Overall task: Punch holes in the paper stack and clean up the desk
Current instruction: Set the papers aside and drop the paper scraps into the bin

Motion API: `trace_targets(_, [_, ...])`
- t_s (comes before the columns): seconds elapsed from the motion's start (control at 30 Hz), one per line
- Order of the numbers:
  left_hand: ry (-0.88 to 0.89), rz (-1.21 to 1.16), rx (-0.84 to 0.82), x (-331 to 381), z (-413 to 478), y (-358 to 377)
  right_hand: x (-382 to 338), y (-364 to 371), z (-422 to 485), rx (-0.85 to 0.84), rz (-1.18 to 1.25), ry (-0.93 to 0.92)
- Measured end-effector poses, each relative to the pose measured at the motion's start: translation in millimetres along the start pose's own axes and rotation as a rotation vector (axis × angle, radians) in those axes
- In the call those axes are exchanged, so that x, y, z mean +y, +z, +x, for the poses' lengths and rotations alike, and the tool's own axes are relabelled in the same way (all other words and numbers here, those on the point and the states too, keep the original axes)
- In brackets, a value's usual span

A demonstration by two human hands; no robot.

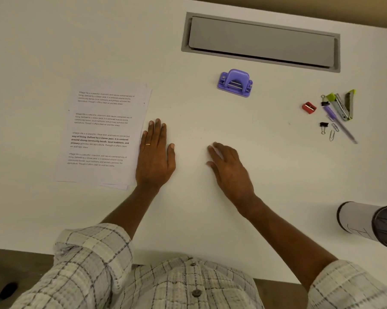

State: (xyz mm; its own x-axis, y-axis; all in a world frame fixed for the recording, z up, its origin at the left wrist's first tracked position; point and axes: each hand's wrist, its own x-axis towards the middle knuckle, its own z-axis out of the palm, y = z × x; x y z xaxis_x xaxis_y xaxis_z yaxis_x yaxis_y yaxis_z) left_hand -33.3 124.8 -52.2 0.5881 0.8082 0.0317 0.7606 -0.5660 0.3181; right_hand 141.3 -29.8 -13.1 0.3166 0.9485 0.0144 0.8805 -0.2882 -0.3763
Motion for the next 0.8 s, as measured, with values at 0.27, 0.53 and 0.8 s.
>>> trace_targets(0.27, [0.006, -0.013, 0.005, 0, -1, 0, 37, -14, -13, -0.065, -0.024, -0.147])
trace_targets(0.53, [0.009, -0.031, 0.008, -1, -1, 0, 22, -19, -3, 0.026, 0.098, 0.132])
trace_targets(0.8, [0.015, -0.018, -0.002, 0, -2, 0, 44, -75, -16, 0.058, 1.598, 1.041])
